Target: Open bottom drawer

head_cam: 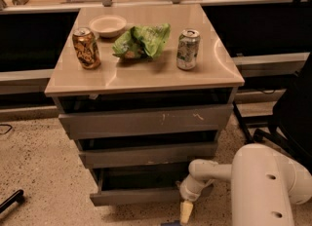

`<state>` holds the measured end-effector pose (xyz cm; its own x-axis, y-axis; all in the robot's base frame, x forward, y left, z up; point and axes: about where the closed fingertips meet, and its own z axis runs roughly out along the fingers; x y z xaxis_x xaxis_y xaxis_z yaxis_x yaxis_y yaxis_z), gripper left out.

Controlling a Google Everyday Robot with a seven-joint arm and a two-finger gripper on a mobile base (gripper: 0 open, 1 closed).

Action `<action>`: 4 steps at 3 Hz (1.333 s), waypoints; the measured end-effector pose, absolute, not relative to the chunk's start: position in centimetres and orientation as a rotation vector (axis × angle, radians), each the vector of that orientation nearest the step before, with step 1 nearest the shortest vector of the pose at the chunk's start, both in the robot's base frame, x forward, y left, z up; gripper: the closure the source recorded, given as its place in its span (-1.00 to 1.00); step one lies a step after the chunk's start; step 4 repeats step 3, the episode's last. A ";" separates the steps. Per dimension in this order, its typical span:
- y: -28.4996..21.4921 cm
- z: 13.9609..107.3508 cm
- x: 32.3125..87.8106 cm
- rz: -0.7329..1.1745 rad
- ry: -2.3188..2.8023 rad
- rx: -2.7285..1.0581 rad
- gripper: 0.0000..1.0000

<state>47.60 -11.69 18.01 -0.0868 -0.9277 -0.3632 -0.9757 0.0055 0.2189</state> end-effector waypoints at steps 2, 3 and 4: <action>-11.9 19.2 43.6 0.754 2.175 -2.071 -1.00; -11.9 19.2 43.6 0.754 2.175 -2.071 -1.00; -11.9 19.2 43.6 0.754 2.175 -2.071 -1.00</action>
Offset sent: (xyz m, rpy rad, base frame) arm -0.0559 -0.0037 0.0244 0.0053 0.1397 0.0328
